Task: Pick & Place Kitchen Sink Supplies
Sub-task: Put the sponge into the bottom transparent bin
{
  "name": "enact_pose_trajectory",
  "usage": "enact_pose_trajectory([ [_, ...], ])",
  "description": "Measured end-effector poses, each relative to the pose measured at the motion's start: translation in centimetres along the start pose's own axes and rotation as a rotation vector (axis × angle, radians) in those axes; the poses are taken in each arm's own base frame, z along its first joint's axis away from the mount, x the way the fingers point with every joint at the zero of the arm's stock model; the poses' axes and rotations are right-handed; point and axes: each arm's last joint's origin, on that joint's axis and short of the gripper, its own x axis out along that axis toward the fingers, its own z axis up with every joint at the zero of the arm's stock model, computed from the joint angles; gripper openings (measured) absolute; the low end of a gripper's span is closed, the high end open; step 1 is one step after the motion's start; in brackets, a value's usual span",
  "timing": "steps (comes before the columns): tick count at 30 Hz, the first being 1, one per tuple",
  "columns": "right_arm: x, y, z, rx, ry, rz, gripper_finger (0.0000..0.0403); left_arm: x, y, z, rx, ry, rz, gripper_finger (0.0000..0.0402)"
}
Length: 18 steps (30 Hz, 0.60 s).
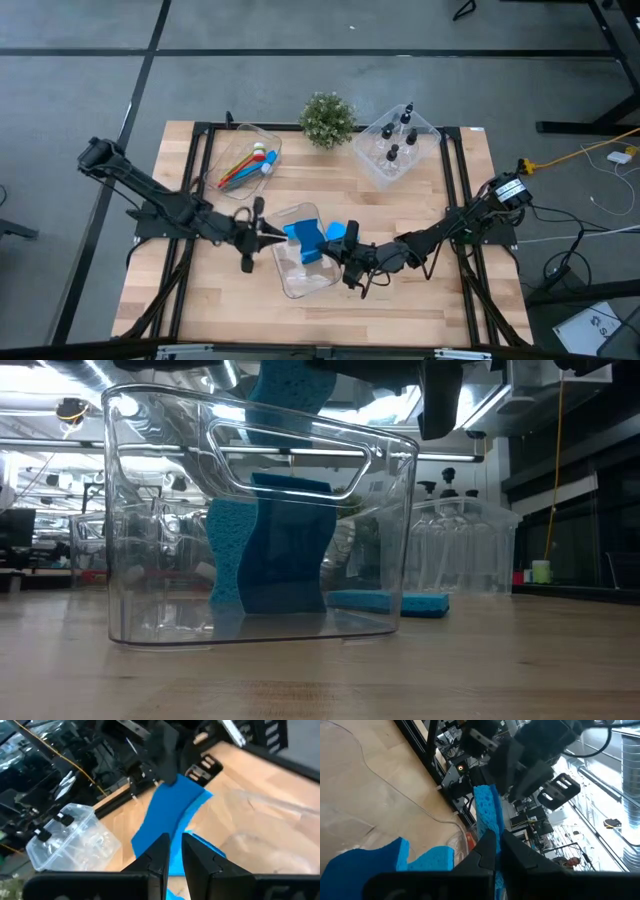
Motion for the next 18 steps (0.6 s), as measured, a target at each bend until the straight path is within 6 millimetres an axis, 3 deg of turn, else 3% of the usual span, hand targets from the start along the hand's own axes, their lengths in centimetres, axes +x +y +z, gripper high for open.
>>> enact_pose_trajectory([
  [7,0.0,0.0,0.0,-0.003,0.000,0.000,0.0014,2.4,-1.1,0.9,0.067,0.114,0.192,0.0051],
  [18,0.0,0.0,0.0,-0.009,0.002,0.001,0.0014,3.7,-2.2,1.0,0.064,0.132,0.157,0.0116],
])
